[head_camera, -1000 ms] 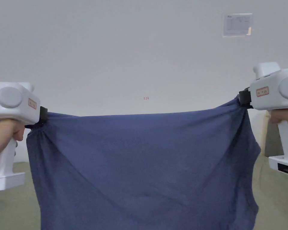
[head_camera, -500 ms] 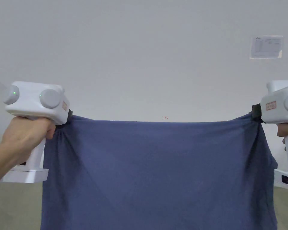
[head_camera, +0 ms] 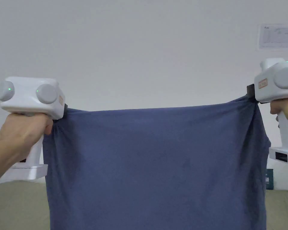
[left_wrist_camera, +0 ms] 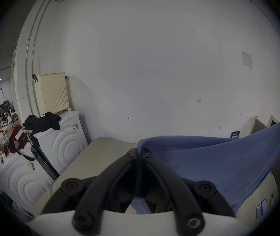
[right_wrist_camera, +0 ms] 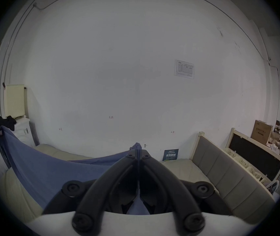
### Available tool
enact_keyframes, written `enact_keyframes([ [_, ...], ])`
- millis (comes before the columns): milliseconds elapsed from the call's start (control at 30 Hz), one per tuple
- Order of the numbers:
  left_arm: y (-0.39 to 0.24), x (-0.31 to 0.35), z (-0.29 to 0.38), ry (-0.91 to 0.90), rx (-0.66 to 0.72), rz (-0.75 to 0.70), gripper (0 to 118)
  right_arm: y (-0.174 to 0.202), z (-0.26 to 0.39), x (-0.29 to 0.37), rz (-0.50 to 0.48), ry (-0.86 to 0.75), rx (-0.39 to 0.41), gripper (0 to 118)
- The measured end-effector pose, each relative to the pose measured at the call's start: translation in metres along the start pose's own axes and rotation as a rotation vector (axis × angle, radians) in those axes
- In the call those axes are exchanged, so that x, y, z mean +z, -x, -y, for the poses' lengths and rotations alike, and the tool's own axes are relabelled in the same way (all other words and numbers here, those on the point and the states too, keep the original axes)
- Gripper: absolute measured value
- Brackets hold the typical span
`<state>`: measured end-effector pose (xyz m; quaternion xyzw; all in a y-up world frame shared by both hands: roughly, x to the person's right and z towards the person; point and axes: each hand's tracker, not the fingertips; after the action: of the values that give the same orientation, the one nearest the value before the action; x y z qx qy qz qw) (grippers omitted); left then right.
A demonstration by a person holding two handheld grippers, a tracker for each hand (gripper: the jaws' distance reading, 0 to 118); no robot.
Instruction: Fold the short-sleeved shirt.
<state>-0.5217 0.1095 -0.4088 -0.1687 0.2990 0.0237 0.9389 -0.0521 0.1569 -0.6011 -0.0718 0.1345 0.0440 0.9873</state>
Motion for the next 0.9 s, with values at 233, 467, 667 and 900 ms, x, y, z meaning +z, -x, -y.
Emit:
enact_keyframes([
  [233, -0.005, -0.046, 0.02, 0.017, 0.009, -0.01, 3, 0.015, 0.01, -0.036, 0.011, -0.007, -0.013, 2],
  [467, -0.012, -0.085, 0.1, 0.126, -0.048, 0.03, 3, 0.011, 0.103, -0.056, 0.0, 0.136, 0.025, 2],
  [667, 0.0, -0.083, 0.219, 0.278, -0.08, 0.12, 3, 0.003, 0.231, -0.023, -0.049, 0.301, -0.021, 2],
  [900, 0.034, -0.013, 0.346, 0.416, -0.127, 0.167, 3, -0.018, 0.38, 0.093, -0.106, 0.495, -0.035, 2],
])
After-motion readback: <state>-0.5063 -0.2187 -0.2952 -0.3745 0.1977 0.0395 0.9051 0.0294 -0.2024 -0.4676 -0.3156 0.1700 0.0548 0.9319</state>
